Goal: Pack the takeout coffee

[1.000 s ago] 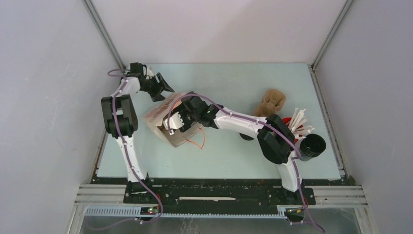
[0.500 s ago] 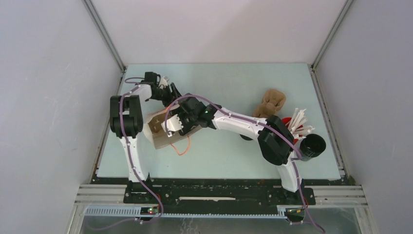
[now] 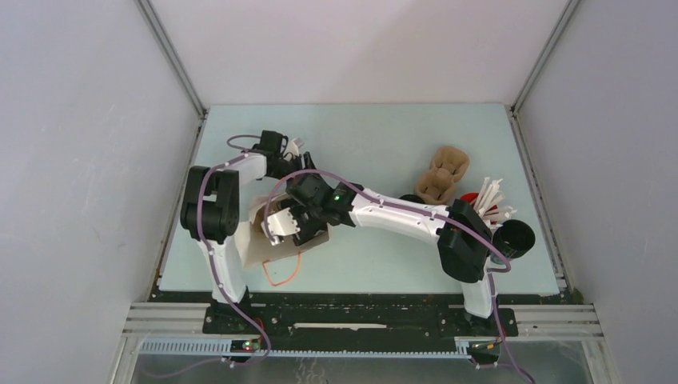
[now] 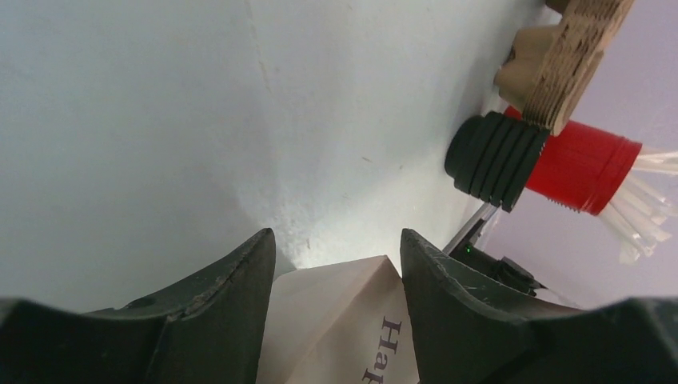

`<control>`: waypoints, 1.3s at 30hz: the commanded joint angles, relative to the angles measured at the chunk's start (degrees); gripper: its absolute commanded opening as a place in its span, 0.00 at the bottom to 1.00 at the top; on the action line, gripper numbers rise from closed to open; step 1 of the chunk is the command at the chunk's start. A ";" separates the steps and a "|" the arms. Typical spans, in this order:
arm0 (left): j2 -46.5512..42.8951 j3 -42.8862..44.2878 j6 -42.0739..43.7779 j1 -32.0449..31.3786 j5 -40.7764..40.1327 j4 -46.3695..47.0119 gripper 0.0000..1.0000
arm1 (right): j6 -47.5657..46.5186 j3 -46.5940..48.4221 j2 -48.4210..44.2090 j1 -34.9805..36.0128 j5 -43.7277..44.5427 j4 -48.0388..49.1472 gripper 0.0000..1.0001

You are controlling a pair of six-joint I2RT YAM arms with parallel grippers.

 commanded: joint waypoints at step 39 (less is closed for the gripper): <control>-70.67 -10.54 0.86 1.29 -53.21 -30.47 0.80 | 23.07 8.22 3.39 -0.57 8.91 -19.21 0.33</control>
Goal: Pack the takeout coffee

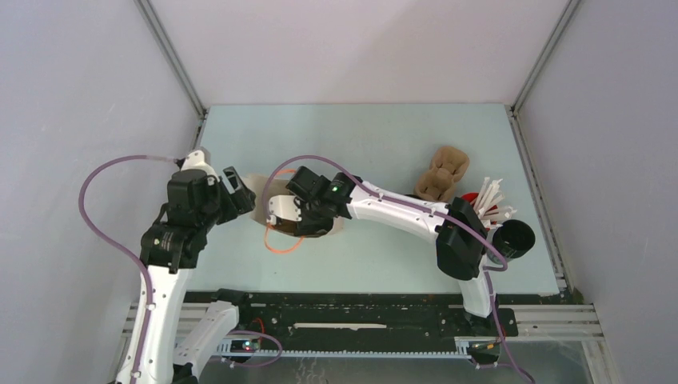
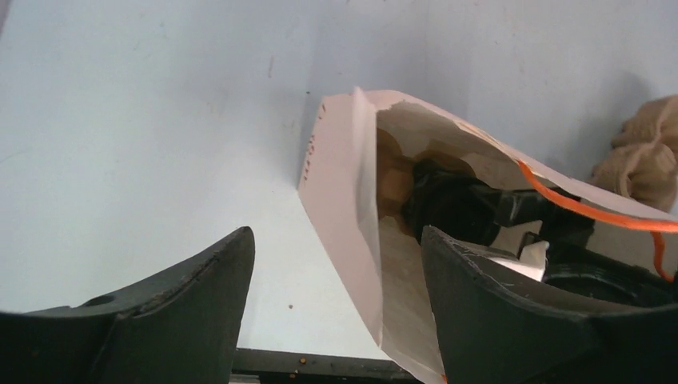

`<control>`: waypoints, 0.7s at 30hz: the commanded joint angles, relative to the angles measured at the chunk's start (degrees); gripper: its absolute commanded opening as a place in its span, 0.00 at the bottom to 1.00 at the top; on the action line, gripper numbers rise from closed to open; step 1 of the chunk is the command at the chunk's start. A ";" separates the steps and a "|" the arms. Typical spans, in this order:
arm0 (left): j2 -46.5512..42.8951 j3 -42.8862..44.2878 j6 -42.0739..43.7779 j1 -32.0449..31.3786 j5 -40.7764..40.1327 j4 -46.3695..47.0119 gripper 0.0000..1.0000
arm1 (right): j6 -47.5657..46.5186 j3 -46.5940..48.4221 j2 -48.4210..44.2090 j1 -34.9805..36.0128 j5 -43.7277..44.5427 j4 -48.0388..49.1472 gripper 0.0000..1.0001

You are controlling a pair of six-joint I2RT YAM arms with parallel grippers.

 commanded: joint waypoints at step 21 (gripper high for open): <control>-6.38 -16.95 -5.50 -5.71 1.29 9.21 0.06 | 7.49 -5.01 0.63 4.39 11.50 2.24 0.33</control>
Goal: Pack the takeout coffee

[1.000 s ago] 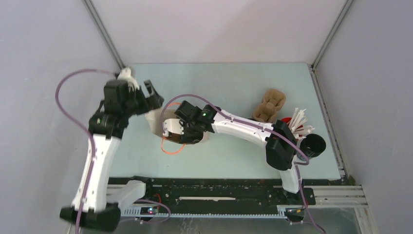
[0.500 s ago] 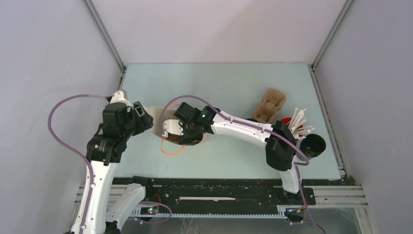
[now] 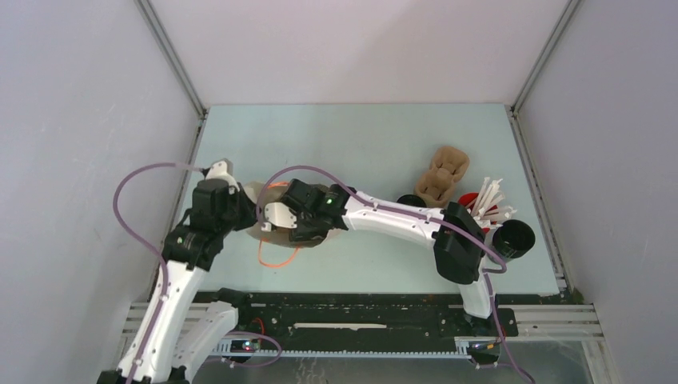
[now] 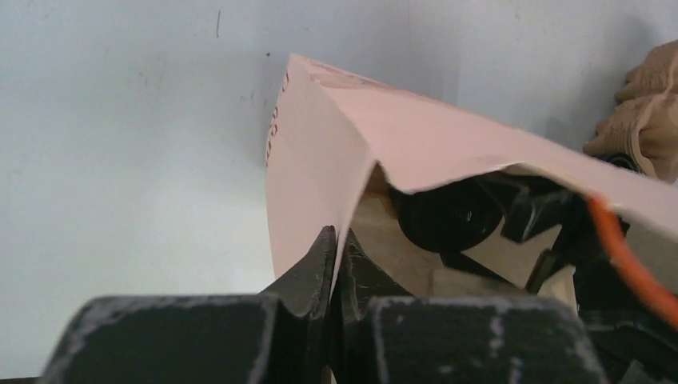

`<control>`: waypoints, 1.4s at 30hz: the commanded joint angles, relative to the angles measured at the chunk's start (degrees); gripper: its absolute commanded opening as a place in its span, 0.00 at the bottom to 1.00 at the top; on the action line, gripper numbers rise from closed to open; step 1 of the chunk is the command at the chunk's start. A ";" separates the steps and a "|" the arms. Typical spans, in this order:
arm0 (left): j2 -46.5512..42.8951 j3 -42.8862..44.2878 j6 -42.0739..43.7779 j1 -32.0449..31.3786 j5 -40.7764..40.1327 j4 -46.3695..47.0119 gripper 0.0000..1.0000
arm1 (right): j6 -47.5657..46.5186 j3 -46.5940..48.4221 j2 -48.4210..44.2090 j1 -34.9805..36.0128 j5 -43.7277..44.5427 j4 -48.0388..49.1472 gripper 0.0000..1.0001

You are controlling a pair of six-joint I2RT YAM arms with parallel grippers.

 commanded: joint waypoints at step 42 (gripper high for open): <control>-29.04 -17.87 -20.28 -5.48 5.22 -1.74 0.01 | 13.42 -13.65 2.83 6.37 15.56 7.93 0.42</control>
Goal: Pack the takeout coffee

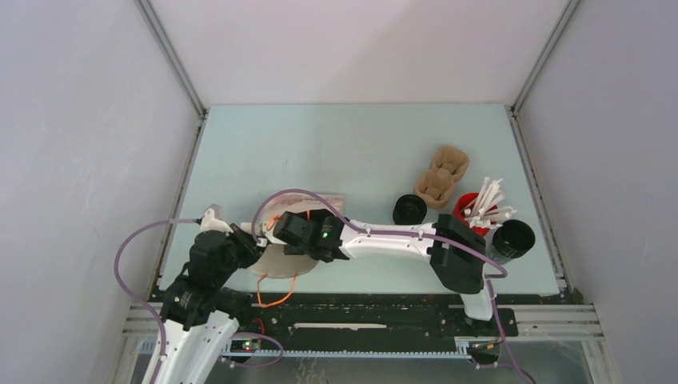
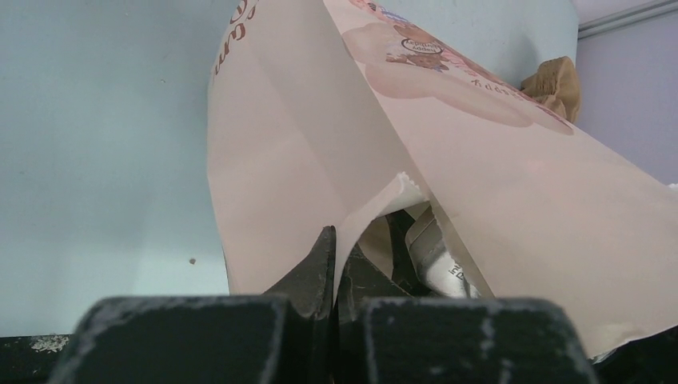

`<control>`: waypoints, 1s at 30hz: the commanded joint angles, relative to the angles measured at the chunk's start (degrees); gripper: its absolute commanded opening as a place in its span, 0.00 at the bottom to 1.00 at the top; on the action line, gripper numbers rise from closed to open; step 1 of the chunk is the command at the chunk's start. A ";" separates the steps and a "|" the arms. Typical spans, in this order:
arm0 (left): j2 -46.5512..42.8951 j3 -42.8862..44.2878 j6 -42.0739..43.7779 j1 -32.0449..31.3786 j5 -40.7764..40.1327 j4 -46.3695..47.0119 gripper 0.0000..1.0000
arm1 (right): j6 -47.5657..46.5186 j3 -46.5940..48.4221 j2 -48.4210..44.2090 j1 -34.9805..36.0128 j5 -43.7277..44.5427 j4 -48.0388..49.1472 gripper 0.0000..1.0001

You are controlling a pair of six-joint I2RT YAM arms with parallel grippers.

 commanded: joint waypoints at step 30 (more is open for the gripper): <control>2.35 2.18 1.39 -0.40 3.90 2.87 0.03 | 8.41 2.74 -2.85 0.53 -2.63 -9.82 1.00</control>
